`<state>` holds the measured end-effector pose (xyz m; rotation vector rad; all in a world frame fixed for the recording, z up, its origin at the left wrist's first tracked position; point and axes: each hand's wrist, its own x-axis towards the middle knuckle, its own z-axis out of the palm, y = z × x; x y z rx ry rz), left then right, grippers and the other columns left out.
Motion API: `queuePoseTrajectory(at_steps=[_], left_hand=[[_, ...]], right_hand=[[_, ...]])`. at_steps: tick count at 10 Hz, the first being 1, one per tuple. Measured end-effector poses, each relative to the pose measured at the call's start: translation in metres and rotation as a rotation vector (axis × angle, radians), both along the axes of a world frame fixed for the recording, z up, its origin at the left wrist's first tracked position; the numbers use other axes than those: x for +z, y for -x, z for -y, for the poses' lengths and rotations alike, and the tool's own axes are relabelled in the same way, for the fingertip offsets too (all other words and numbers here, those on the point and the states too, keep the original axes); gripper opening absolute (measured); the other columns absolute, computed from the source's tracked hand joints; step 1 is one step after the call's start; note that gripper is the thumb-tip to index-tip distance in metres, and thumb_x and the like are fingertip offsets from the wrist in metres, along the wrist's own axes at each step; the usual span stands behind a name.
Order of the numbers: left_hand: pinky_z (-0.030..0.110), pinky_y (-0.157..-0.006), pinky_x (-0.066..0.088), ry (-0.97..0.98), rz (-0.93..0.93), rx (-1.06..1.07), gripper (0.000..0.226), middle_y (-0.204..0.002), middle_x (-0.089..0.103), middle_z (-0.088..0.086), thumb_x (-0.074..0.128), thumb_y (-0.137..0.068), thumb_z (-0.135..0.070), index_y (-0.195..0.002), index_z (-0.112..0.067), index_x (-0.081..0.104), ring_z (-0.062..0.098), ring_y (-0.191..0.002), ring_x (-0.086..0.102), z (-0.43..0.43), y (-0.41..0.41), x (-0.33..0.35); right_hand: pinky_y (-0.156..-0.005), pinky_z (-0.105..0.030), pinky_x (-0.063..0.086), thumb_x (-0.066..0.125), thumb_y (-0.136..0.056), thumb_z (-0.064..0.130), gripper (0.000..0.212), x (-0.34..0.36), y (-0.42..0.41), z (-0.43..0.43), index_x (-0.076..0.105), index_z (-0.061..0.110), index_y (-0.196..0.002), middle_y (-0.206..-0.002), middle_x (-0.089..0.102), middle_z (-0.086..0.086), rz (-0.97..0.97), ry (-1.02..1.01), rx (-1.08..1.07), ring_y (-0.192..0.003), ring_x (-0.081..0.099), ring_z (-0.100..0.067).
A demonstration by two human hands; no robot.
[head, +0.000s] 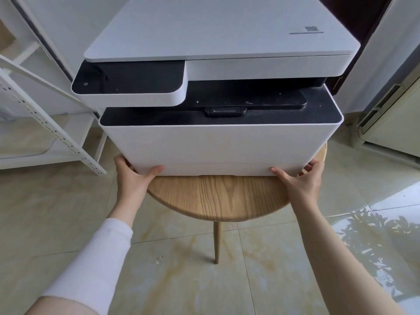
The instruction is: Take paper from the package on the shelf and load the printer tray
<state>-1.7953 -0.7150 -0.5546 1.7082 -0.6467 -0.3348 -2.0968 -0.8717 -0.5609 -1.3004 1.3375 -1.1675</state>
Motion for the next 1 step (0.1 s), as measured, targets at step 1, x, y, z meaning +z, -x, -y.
queuePoseTrajectory(at_steps=[1], left_hand=[[0.039, -0.100, 0.043, -0.067, -0.086, -0.005, 0.085, -0.130, 0.044, 0.005, 0.080, -0.067, -0.018, -0.130, -0.012, 0.024, 0.019, -0.116, 0.048, -0.0039, 0.0073, -0.0003]], right_hand=[[-0.088, -0.023, 0.043, 0.085, -0.061, 0.016, 0.070, 0.0110, -0.0024, -0.0134, 0.040, 0.022, -0.115, -0.119, 0.053, -0.002, 0.016, -0.058, -0.041, -0.107, 0.053, -0.015]])
